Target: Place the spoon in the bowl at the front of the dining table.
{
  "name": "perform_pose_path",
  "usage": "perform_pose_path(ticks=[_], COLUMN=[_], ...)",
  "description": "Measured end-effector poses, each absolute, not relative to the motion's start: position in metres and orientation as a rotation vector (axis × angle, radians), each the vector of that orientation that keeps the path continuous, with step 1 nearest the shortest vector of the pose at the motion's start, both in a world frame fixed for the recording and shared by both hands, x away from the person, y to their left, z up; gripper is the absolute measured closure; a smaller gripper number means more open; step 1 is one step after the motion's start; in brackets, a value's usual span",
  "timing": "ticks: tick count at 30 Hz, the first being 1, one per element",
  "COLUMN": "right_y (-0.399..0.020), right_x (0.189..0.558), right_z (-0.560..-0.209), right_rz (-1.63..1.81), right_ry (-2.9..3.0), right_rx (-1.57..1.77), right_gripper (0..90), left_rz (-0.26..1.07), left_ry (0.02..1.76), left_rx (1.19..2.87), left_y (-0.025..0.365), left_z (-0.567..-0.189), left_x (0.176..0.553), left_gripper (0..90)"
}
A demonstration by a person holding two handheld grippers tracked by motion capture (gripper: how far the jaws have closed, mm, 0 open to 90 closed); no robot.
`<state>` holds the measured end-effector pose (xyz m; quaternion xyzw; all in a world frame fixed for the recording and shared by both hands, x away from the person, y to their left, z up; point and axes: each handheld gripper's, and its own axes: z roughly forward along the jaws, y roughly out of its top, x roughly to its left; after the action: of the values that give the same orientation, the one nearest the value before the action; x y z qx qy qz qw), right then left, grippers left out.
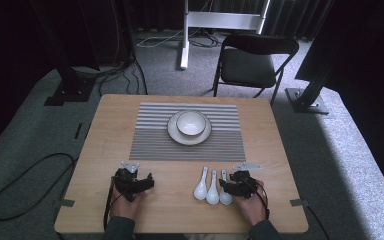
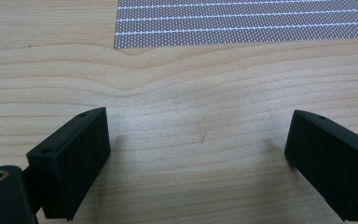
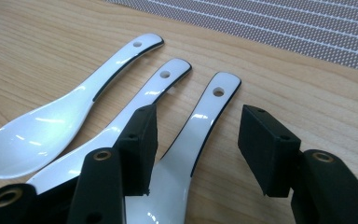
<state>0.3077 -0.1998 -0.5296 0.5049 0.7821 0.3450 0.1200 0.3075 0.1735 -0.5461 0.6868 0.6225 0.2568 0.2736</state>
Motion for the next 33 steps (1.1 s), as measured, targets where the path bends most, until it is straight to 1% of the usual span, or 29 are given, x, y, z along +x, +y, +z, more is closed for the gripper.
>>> perform_pose_path(ticks=[9, 21, 25, 33], right_y=[-0.1975, -0.1957, -0.1958, -0.1942], right_x=[0.3094, 0.3103, 0.3107, 0.3114], right_z=[-0.5328, -0.5327, -0.5322, -0.5312], right_rz=[0.985, 0.927, 0.904, 0.858], right_ry=[2.289, 2.276, 2.278, 2.279], right_rx=[1.483, 1.468, 1.458, 1.438], right_gripper=[48.0, 58.6, 63.8, 69.7], left_rz=[0.691, 0.689, 0.689, 0.689], left_ry=[1.672, 1.668, 1.668, 1.666], left_rx=[1.849, 1.853, 1.853, 1.853], left_y=[0.173, 0.1725, 0.1724, 0.1721], left_z=[-0.546, -0.546, -0.546, -0.5461], left_x=[0.3074, 0.3072, 0.3072, 0.3072], left_gripper=[7.0, 7.0, 7.0, 7.0])
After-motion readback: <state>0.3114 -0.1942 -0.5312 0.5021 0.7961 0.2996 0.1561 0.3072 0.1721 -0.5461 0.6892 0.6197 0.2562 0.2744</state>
